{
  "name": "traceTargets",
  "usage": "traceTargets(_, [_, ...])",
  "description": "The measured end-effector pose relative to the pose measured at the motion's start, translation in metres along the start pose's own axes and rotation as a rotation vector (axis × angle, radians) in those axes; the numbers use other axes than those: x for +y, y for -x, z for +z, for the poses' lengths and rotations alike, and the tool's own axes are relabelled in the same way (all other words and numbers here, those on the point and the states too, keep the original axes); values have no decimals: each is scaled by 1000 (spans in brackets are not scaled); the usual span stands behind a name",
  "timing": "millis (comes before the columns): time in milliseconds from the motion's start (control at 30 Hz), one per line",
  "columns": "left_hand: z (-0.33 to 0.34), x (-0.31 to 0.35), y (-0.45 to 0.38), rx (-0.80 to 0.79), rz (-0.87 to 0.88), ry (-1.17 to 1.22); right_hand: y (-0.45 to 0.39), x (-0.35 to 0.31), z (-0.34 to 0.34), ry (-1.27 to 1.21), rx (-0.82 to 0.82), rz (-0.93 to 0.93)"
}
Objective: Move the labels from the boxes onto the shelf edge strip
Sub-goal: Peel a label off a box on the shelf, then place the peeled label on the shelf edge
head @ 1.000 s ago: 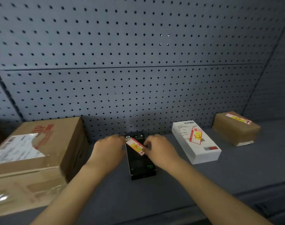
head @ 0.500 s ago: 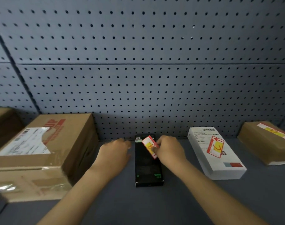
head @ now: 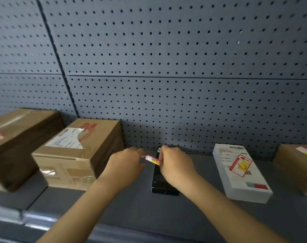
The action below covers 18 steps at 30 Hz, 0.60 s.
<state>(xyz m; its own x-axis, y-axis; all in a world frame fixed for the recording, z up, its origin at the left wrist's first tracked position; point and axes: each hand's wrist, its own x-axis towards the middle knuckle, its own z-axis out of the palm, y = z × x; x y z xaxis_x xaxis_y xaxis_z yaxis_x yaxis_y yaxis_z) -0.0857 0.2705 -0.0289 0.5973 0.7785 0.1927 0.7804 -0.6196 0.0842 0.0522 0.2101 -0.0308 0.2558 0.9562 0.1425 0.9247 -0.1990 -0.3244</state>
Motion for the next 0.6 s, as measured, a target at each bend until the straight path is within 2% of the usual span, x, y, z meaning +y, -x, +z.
traceTargets(333, [-20,-49,86,-30,-138,-44,37,-78,-7,179,-145,-313])
traceTargets(600, [-45,-131,177,-16,-395,-81,50,-188,32,203,-182,-536])
